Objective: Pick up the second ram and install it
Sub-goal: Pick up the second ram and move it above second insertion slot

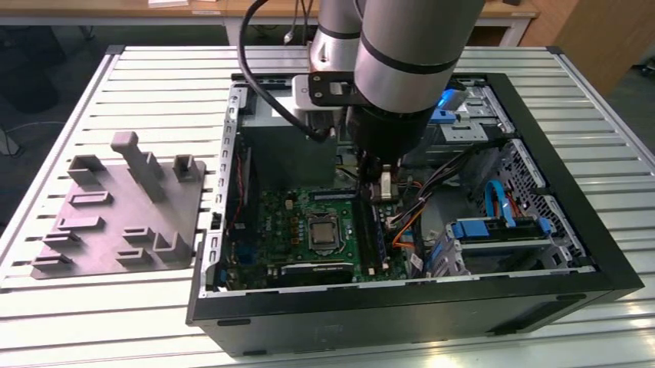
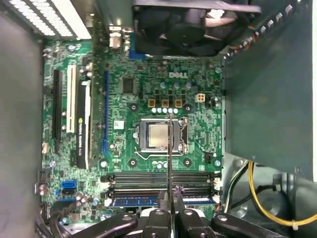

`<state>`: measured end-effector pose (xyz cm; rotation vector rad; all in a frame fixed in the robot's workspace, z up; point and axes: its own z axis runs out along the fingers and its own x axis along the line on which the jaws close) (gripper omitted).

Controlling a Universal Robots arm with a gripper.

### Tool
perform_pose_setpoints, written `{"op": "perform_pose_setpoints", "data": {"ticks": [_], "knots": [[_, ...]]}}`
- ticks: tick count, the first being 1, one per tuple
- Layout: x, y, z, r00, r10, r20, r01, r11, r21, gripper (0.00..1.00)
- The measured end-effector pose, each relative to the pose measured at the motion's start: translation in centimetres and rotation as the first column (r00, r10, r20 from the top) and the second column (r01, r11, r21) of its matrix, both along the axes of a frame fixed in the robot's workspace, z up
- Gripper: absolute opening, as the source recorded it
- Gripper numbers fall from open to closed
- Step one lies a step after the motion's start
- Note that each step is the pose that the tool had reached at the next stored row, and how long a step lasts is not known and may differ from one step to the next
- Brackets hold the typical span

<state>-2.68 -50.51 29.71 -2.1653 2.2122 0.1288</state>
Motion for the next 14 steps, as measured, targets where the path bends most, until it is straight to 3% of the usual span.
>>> {"op": "perform_pose_setpoints", "data": {"ticks": [2,14], "knots": [[-0.01,0.00,-0.06,0.9997,-0.026,-0.0002,0.026,0.9997,-0.0004,0.14],[-0.43,0.01,-0.22,0.9996,-0.027,0.0001,0.027,0.9996,0.0003,0.14]]}}
